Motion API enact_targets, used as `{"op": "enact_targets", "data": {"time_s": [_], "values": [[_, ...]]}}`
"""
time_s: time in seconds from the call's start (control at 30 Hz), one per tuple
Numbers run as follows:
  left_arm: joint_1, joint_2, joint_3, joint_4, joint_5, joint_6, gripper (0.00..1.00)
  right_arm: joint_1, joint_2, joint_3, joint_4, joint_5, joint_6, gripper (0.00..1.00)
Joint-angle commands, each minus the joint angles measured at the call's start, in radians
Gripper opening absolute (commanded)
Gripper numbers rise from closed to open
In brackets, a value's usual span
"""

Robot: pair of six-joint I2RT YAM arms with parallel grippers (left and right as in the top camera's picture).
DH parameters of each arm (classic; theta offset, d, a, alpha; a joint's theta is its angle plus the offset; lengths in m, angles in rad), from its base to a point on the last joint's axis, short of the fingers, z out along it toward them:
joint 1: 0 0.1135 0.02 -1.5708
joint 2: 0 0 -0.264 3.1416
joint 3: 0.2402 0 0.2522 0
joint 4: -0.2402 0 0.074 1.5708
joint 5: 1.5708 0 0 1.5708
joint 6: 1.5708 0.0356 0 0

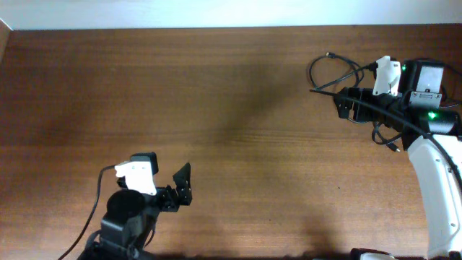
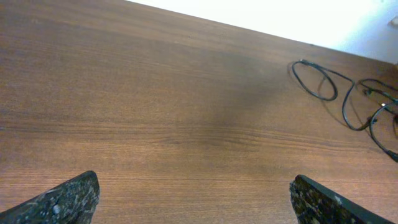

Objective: Untangle cables

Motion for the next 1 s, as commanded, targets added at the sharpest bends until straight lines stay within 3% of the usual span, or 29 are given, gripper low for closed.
{"op": "enact_targets", "data": {"time_s": [0.0, 0.67, 0.97], "values": [[0.005, -0.056, -0.051, 0.03, -0.007, 0.019, 0.99, 0.005, -0.016, 0.016, 0.002, 0.009, -0.01, 0.98], [0.044, -0.278, -0.494, 0.674, 0.089, -0.008, 0.99, 0.004, -0.016, 0.016, 0.002, 0.009, -0.01, 0.99], [0.044, -0.342, -0.584, 0.825, 0.088, -0.019, 0.99, 0.005, -0.016, 0.016, 0.002, 0.009, -0.01, 0.99]]}}
